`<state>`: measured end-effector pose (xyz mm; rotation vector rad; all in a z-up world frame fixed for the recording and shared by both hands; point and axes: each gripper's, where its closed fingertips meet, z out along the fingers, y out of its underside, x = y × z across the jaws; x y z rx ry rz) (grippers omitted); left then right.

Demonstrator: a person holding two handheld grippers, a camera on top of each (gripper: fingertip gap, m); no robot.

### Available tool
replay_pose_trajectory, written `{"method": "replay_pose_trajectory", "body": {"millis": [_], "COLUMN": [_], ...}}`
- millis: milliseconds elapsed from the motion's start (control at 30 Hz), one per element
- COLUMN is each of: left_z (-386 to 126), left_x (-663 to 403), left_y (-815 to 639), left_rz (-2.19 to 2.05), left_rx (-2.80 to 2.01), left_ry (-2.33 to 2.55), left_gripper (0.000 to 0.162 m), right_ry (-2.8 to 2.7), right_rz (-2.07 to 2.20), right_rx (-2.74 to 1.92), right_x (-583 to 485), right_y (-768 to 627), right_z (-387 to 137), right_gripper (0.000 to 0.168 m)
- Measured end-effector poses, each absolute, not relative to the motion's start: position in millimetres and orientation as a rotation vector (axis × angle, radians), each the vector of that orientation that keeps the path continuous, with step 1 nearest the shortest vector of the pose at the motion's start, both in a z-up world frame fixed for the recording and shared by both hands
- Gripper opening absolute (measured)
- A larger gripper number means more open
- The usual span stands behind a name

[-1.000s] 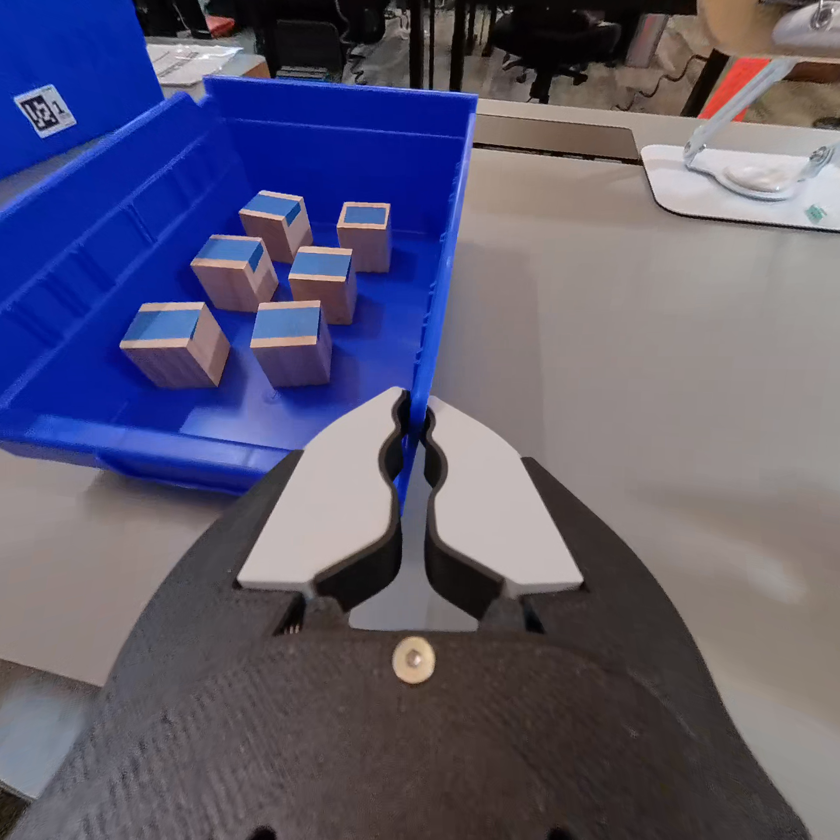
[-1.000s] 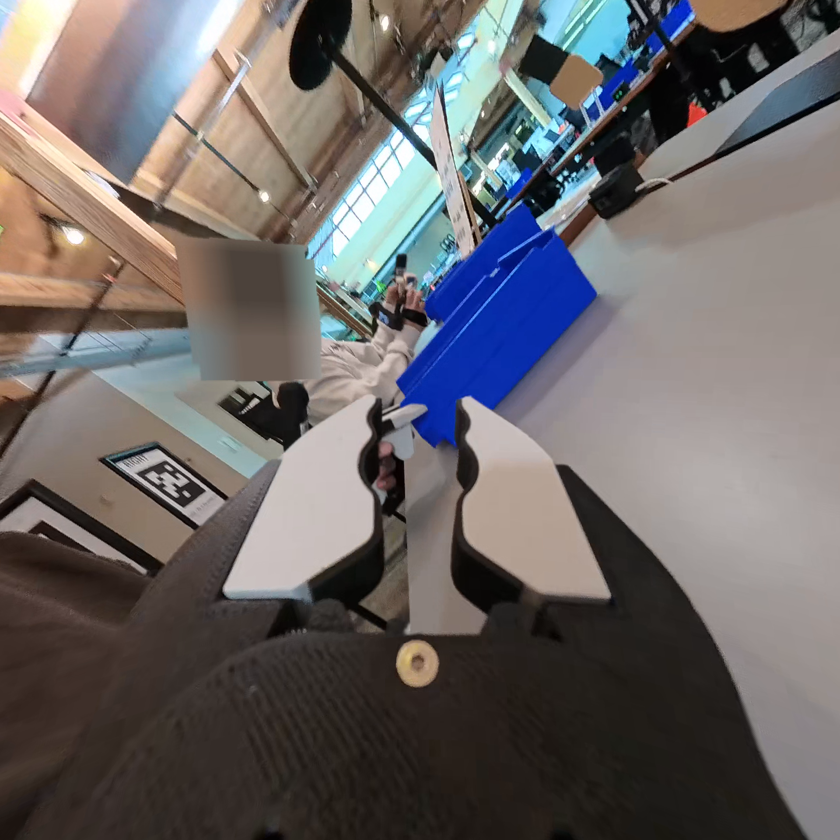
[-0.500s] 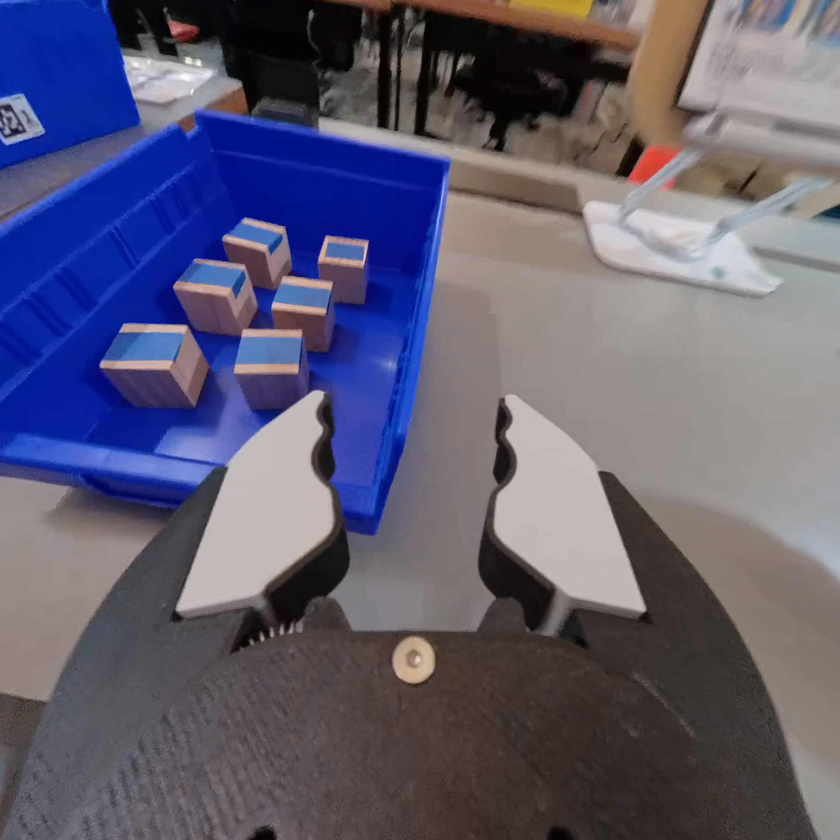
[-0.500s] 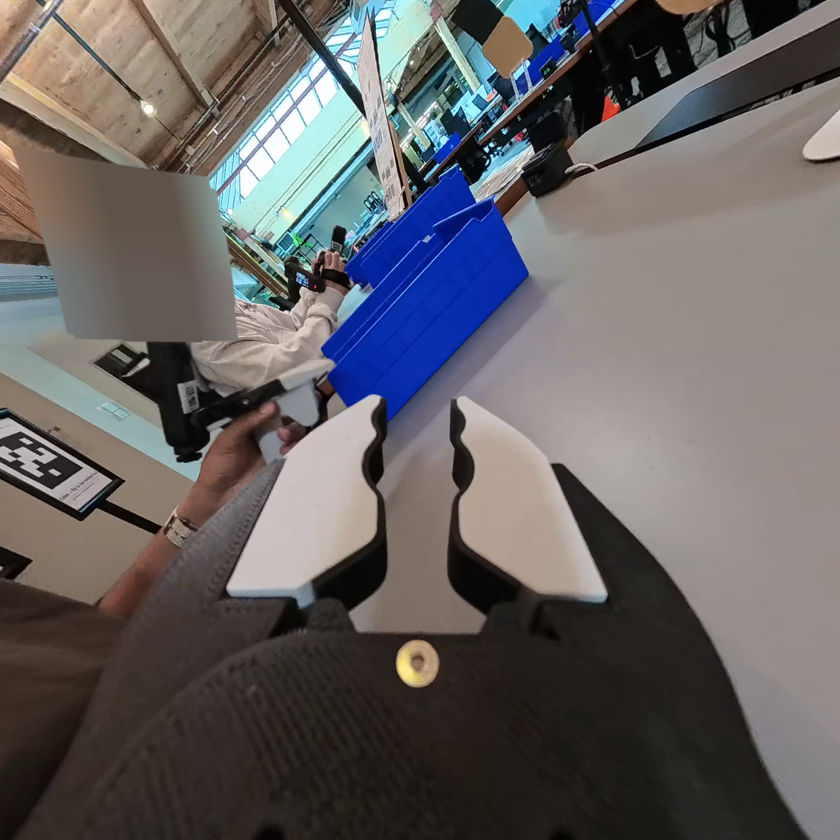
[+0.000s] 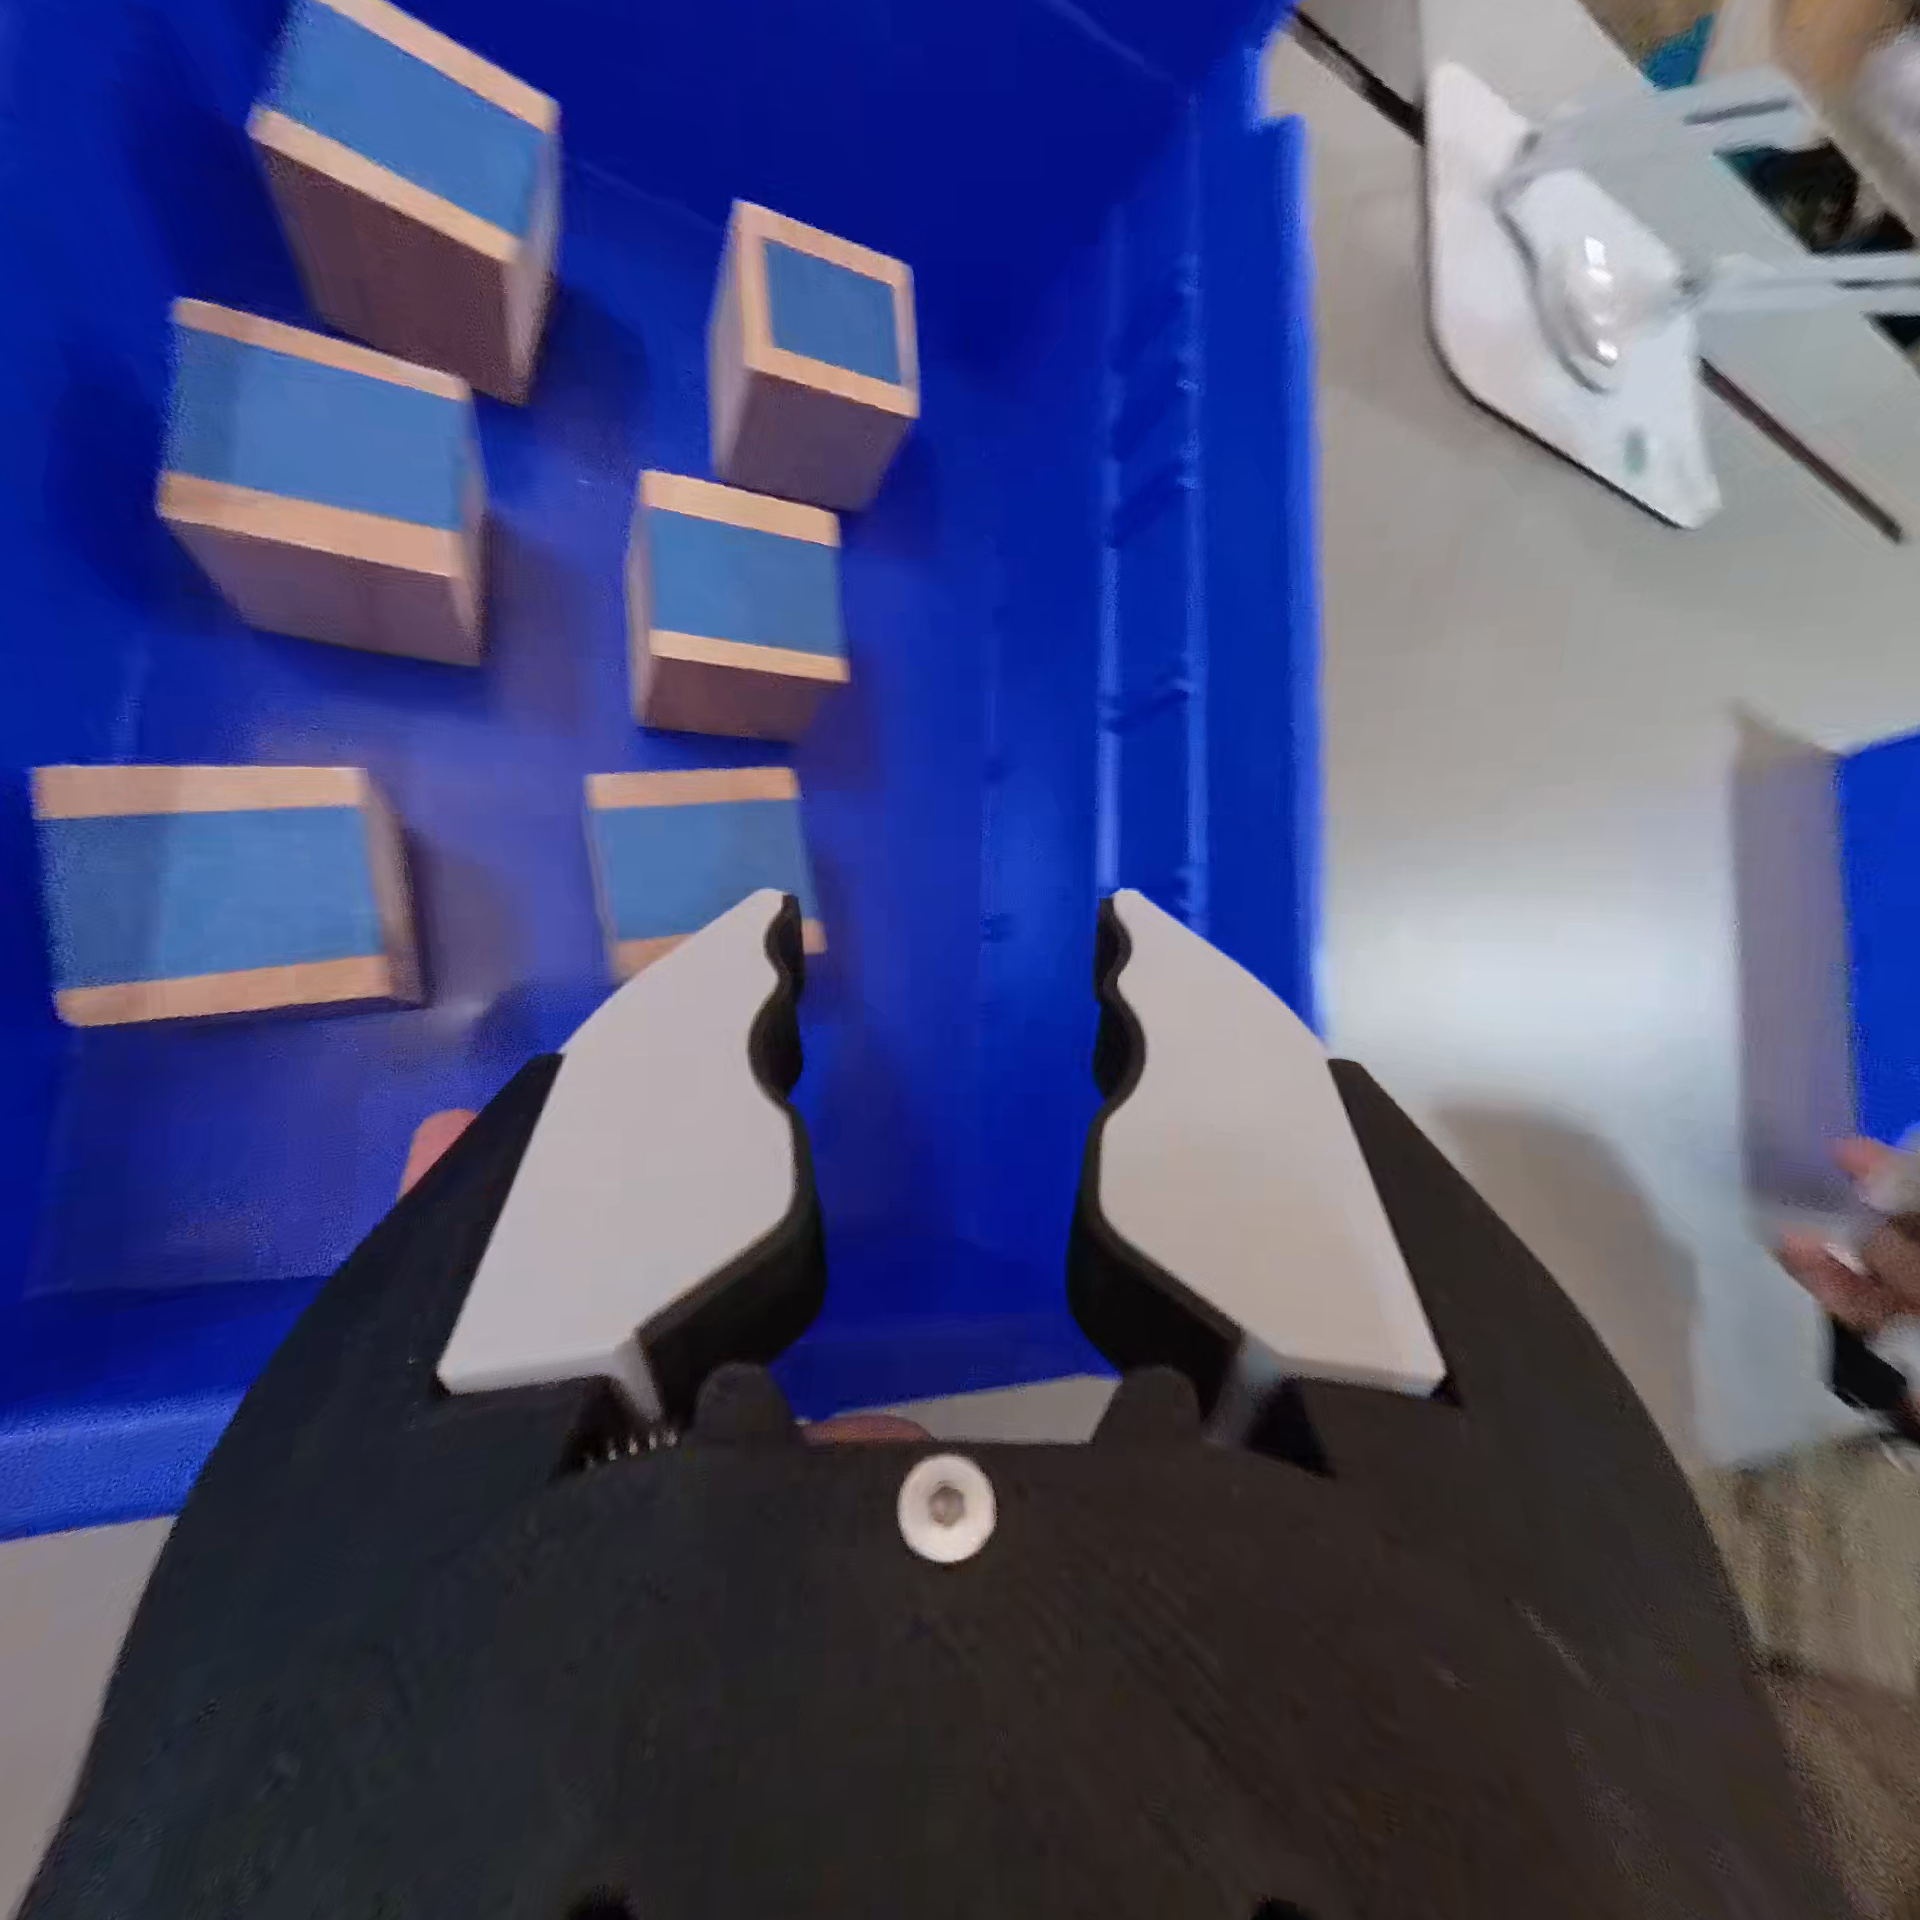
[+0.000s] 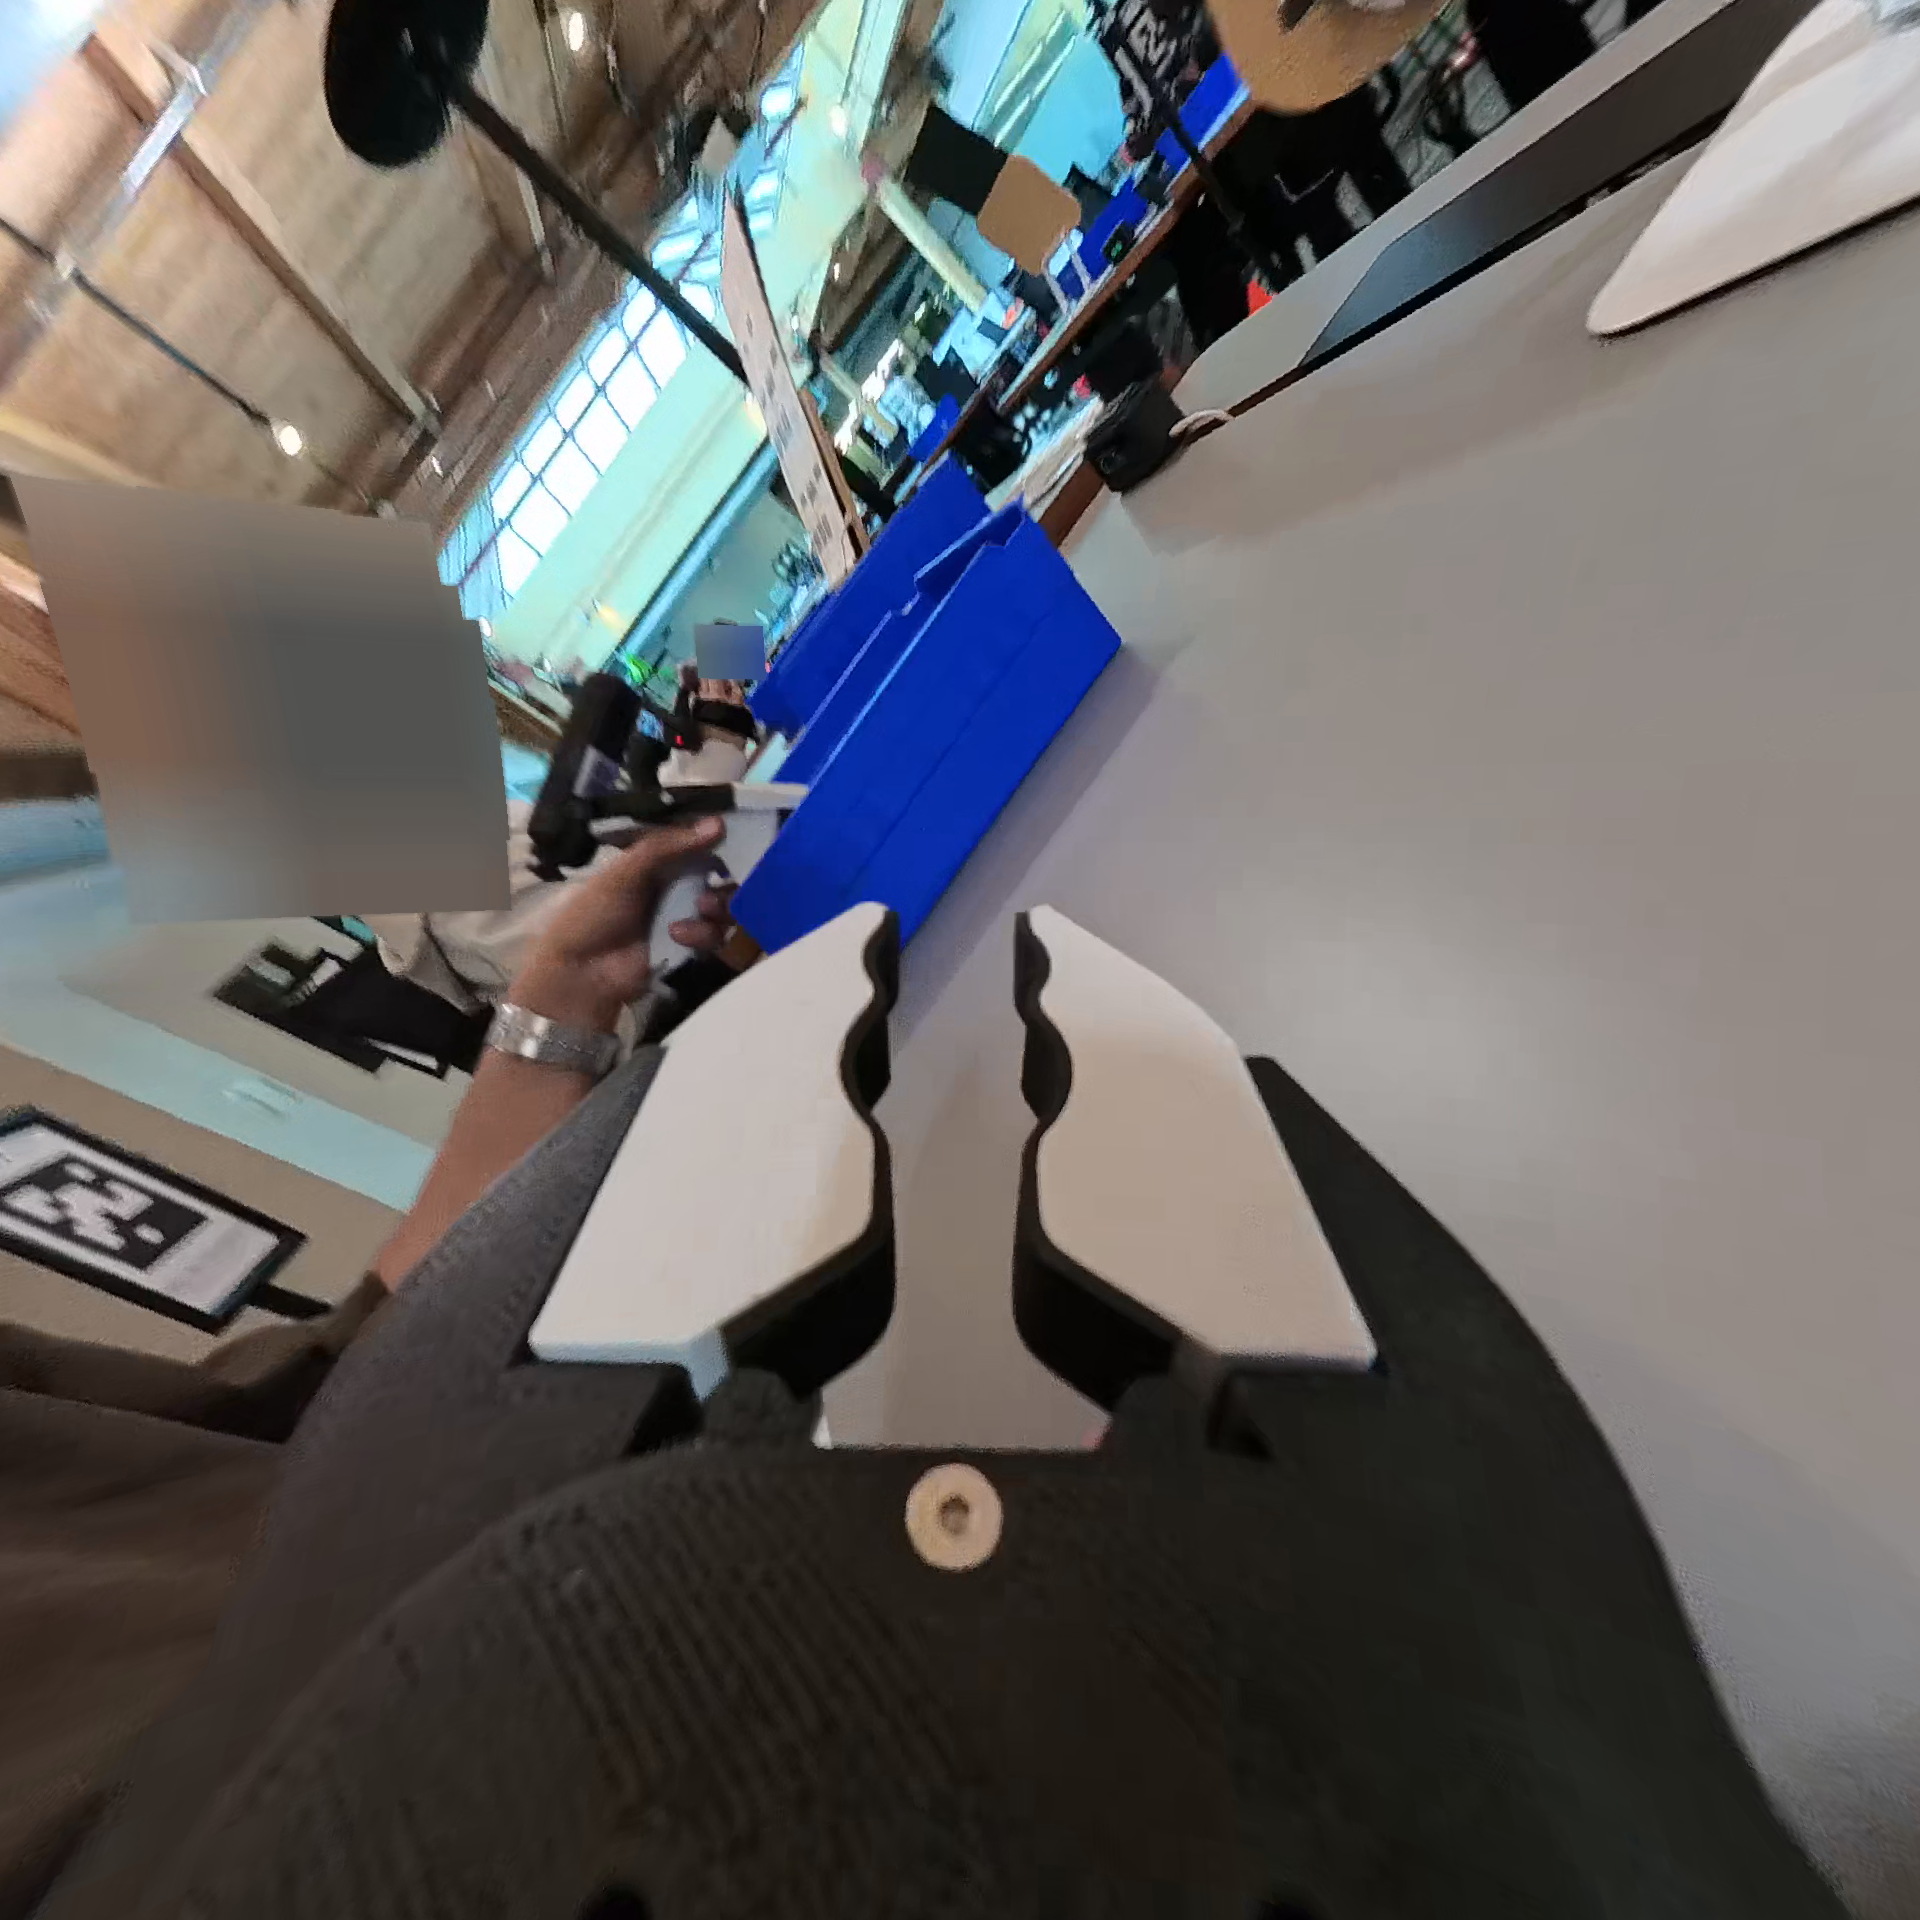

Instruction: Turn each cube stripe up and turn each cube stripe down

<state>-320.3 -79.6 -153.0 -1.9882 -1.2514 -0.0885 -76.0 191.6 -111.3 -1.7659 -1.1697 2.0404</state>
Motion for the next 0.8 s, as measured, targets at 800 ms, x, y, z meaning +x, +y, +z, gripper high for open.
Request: {"method": "replay_pose_trajectory", "body": {"millis": [800], "left_z": [50], "left_x": [-236], "left_y": [54], "left_rz": [0.067], "left_rx": [-1.616], "left_ry": [-0.445], "left_gripper": [0.043], "right_ry": [-1.050], "right_rz": [1.856], "right_rx": [-1.711], "right_x": [-25], "right_y": [227], "right_z": [-107], "right_gripper": [0.024]}}
